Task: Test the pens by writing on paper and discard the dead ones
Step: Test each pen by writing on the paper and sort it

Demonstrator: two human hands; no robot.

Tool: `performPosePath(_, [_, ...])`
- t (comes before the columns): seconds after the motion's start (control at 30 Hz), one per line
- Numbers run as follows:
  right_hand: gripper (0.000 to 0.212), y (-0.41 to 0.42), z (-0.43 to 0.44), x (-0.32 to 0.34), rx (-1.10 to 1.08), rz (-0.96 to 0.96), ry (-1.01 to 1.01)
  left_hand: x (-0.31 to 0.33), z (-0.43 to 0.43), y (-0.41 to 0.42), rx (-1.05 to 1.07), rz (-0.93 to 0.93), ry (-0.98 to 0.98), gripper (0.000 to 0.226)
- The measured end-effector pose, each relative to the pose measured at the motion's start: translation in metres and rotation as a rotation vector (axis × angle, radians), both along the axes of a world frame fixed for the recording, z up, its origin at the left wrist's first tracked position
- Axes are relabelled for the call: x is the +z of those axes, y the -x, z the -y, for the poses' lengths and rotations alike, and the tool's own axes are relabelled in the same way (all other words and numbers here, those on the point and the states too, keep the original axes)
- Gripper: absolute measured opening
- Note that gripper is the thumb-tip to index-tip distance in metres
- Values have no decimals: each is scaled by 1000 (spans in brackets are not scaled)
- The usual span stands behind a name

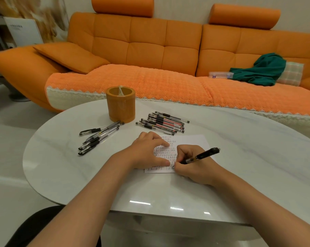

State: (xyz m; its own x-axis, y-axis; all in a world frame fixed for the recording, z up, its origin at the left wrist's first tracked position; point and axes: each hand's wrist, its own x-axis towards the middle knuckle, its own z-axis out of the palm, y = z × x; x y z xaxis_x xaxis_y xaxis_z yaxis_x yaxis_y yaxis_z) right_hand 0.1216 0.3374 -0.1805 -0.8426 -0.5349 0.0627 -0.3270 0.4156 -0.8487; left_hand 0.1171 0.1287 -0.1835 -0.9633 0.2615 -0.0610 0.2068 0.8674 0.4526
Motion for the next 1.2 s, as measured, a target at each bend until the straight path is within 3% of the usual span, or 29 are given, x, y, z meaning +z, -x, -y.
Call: performPosePath(1.2, [18, -1, -3, 1, 37, 14, 2, 1, -1, -2, 4, 5, -1, 70])
